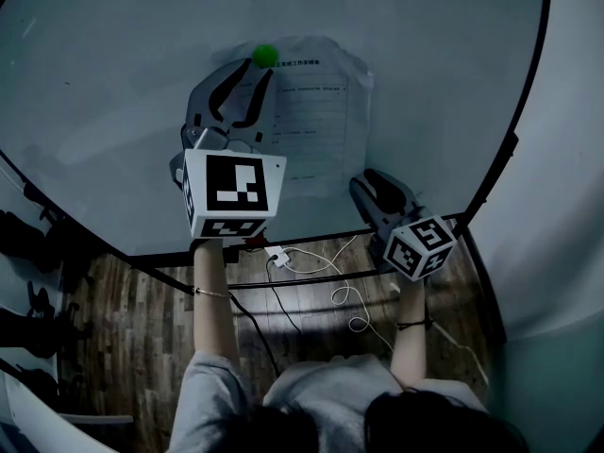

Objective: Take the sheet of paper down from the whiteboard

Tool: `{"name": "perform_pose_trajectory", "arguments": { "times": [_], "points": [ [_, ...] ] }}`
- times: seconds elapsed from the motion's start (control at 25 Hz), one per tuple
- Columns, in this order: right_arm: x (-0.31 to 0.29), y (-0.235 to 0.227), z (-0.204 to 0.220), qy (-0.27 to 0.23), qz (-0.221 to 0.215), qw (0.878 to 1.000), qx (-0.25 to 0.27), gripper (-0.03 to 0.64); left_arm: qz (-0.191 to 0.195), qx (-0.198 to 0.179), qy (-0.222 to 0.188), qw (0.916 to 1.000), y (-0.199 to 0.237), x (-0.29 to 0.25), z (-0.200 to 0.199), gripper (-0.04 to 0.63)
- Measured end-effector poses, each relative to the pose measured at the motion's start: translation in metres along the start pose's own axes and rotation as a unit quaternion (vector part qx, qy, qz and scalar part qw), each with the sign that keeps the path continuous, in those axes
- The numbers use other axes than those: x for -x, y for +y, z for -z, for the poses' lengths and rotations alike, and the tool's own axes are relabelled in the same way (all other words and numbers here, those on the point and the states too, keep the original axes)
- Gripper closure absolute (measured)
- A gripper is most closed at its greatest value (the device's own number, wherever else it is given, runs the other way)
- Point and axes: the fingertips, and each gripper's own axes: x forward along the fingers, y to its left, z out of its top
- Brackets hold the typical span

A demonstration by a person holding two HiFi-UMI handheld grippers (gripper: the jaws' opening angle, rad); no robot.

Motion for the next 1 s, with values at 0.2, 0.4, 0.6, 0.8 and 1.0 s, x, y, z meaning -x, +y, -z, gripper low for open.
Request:
{"name": "perform_pose_trajectory", "arguments": {
  "times": [0.2,0.4,0.6,0.8,1.0],
  "points": [
    [-0.006,0.005,0.003,0.007,-0.015,1.0,-0.003,0.485,0.004,-0.035,0.005,0.9994,0.0,-0.009,-0.006,0.508],
    [-0.013,0.008,0.004,0.014,-0.02,1.0,-0.012,0.485,0.011,-0.081,0.026,0.9963,-0.003,-0.013,-0.007,0.508],
    [-0.016,0.01,0.004,0.013,-0.028,0.999,-0.024,0.485,0.011,-0.127,0.044,0.9908,-0.005,-0.013,-0.008,0.508],
    [-0.018,0.012,0.001,0.013,-0.035,0.999,-0.024,0.485,0.009,-0.157,0.062,0.9857,-0.004,-0.014,-0.008,0.48],
    [-0.02,0.011,0.0,0.01,-0.038,0.999,-0.025,0.485,0.018,-0.169,0.065,0.9833,-0.007,-0.015,-0.006,0.477]
  ]
}}
